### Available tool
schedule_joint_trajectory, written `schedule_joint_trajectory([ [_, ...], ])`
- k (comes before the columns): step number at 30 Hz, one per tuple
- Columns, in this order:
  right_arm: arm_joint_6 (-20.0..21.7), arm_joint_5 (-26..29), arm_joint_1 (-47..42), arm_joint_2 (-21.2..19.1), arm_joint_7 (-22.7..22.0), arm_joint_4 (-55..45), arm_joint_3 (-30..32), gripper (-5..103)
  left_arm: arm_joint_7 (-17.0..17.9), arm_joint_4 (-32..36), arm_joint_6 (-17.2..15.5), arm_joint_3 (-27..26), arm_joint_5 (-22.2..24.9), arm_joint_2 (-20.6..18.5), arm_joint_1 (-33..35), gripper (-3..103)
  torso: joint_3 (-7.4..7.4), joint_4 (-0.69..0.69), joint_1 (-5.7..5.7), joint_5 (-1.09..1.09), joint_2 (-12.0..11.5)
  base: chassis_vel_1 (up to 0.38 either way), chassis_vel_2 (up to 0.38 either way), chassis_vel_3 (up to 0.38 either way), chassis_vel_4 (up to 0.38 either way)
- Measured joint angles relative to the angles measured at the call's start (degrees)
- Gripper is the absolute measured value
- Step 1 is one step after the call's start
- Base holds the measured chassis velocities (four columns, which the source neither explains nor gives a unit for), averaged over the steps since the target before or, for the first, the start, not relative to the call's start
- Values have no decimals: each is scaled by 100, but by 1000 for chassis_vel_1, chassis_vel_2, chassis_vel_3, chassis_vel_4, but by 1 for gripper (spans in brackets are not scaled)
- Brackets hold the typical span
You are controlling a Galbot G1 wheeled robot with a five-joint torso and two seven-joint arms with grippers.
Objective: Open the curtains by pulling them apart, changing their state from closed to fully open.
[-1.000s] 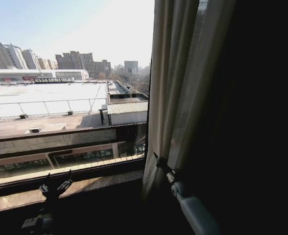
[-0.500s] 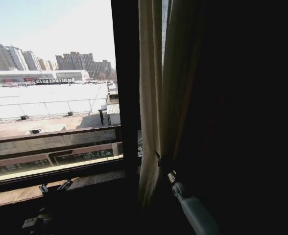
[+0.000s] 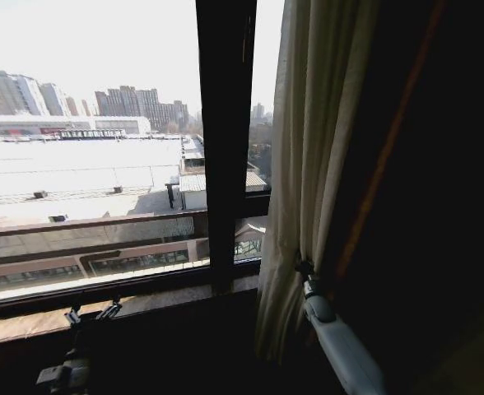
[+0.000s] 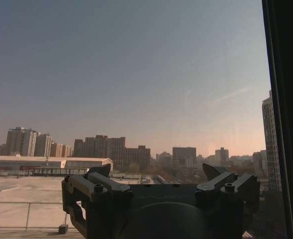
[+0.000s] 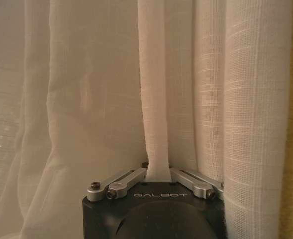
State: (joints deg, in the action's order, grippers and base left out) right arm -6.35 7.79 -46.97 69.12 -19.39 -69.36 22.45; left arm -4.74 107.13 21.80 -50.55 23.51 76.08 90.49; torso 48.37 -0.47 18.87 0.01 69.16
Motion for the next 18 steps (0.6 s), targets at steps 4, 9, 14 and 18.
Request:
schedule_joint_trajectory([
  [4, 129, -104, -23, -70, -389, -59, 118, 0, -1, 0, 0, 2, 0, 1, 0, 100, 1, 0, 0, 0, 0, 0, 0, 0, 0],
  [9, 287, 147, -366, -155, -421, -541, 48, 0, -1, 0, 0, 1, 0, 0, 0, 100, 0, 0, 0, -5, 0, 0, 0, 0, 0],
  [14, 293, 825, -923, -327, 584, -1362, -269, 7, -2, 0, 0, 2, 0, 0, 0, 100, 0, 0, 0, -1, 0, 0, 0, 0, 0],
  [18, 133, 1152, -1304, -421, 1271, -1949, -344, 17, -3, 0, 0, 2, 0, 1, 0, 100, 0, 0, 0, -3, 0, 0, 0, 0, 0],
])
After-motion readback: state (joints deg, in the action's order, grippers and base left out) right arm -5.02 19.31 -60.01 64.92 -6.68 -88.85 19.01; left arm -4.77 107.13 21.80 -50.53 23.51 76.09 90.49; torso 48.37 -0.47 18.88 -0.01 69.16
